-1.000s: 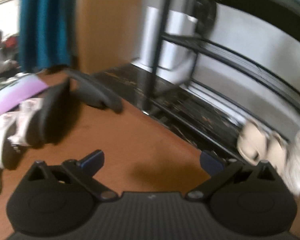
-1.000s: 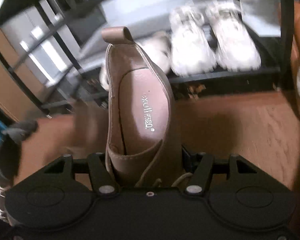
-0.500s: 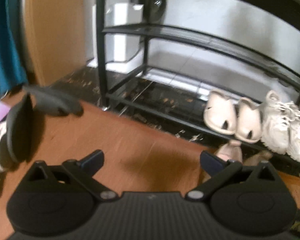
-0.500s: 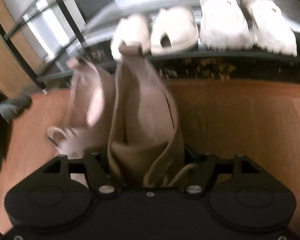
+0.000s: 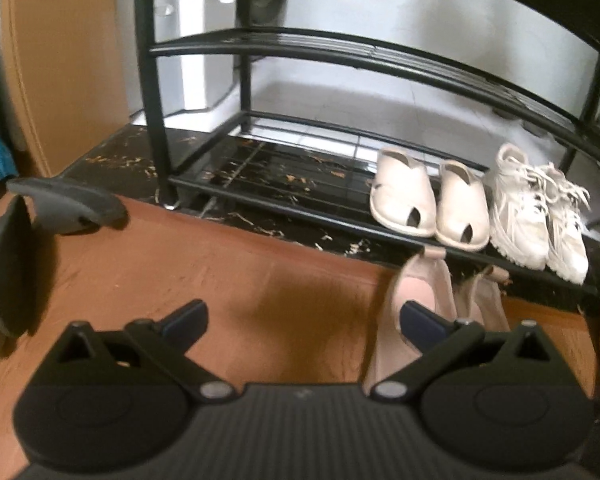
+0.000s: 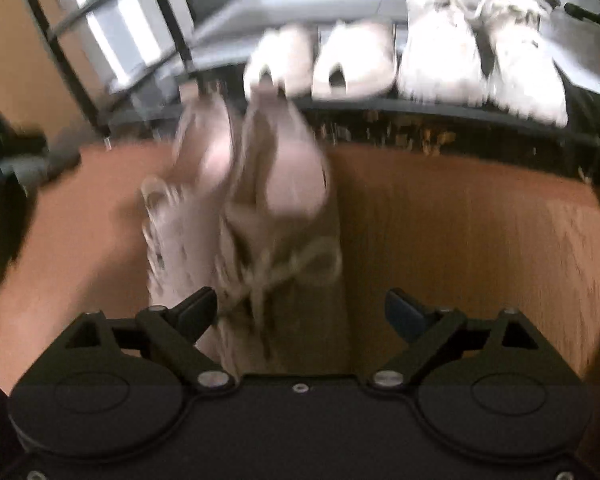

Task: Organize scattered shoes
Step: 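Set the beige shoe beside its pair below the rack and release, then withdraw the right gripper from the paired beige shoes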

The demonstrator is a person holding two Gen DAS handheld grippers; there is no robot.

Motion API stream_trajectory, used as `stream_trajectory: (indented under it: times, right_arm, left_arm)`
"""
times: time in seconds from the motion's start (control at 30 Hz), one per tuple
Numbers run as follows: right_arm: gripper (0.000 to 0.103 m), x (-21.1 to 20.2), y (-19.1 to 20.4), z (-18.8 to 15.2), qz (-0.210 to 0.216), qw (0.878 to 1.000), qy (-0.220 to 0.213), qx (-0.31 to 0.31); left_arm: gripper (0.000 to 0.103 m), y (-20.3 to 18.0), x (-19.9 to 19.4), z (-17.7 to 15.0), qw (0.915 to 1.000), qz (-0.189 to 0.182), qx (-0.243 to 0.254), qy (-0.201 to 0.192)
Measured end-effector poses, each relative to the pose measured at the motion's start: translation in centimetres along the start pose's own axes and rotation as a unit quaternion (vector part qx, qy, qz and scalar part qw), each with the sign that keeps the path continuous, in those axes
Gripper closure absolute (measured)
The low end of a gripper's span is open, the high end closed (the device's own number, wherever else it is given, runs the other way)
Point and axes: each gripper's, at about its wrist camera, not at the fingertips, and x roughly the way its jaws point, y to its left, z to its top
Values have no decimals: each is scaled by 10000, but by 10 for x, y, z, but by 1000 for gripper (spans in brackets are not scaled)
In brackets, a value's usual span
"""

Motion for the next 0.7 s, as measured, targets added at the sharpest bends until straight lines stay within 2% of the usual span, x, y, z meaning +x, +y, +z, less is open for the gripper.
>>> stream_trajectory:
  times: [0.03, 0.17, 0.3, 0.43, 0.53, 0.63, 0.7]
  right_arm:
    - [29, 4, 1, -3, 71, 9999, 113, 53]
    - [34, 8, 9, -6, 83, 9998, 166, -49]
    - [39, 10, 7, -4, 46, 10000, -18, 38]
    - [39, 18, 8, 3, -98, 9997, -223, -43]
    - [38, 21, 11, 5, -139, 9995, -264, -84]
    - [33, 13, 3, 6, 50, 9996, -227, 172]
    - [34, 5, -4, 9, 197, 9987, -230, 411]
  left_arm:
    - [1, -1, -2, 0, 10000, 33, 21, -56]
    - [1, 1, -13, -2, 9991, 71, -49, -403]
    - [1, 2, -16, -2, 9983, 262, -139, -501]
    - [1, 1, -14, -1, 9967, 632, -134, -484]
    - [1, 2, -8, 1, 9964, 765, -170, -333]
    - [1, 7, 0, 3, 9945, 989, -339, -113]
    - [1, 9, 2, 3, 9924, 1157, -424, -37]
